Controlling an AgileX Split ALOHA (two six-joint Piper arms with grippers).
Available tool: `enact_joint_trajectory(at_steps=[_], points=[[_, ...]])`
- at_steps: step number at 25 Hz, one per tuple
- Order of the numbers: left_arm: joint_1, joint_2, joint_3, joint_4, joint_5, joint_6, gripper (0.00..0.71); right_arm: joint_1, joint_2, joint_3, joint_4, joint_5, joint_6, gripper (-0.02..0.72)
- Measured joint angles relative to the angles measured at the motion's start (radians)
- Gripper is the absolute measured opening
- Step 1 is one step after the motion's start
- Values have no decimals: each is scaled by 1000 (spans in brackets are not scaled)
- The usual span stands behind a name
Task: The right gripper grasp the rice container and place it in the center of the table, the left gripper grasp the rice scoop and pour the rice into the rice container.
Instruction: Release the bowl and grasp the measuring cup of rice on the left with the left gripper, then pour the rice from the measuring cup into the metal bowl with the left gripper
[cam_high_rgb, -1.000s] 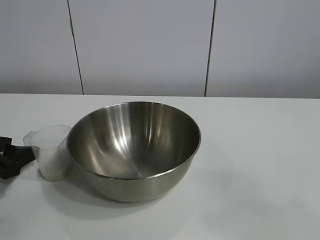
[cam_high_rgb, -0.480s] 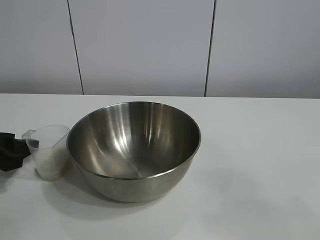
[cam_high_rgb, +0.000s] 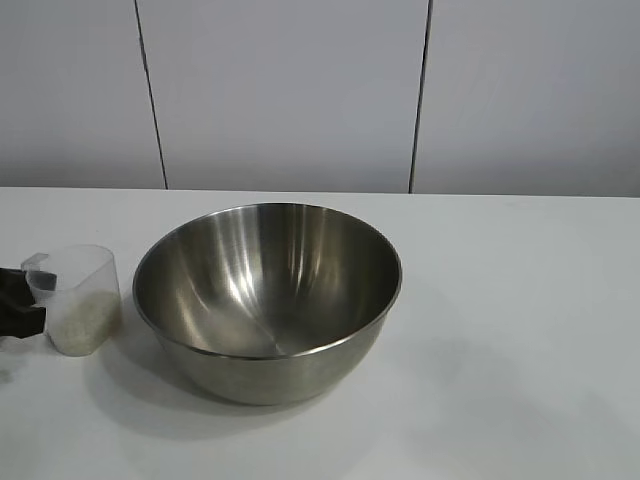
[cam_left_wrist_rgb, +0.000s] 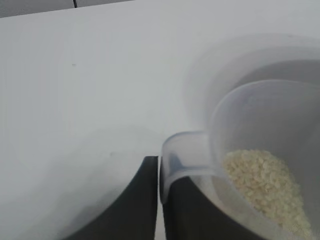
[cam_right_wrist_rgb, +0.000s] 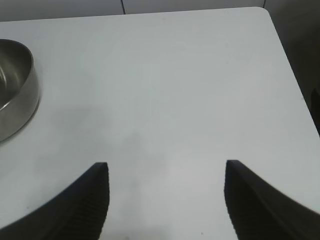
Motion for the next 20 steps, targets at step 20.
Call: enact_joint_trajectory(at_steps=[20], points=[[-427, -489, -230, 278, 748, 48, 6, 0, 0, 0, 0, -1, 0, 452]])
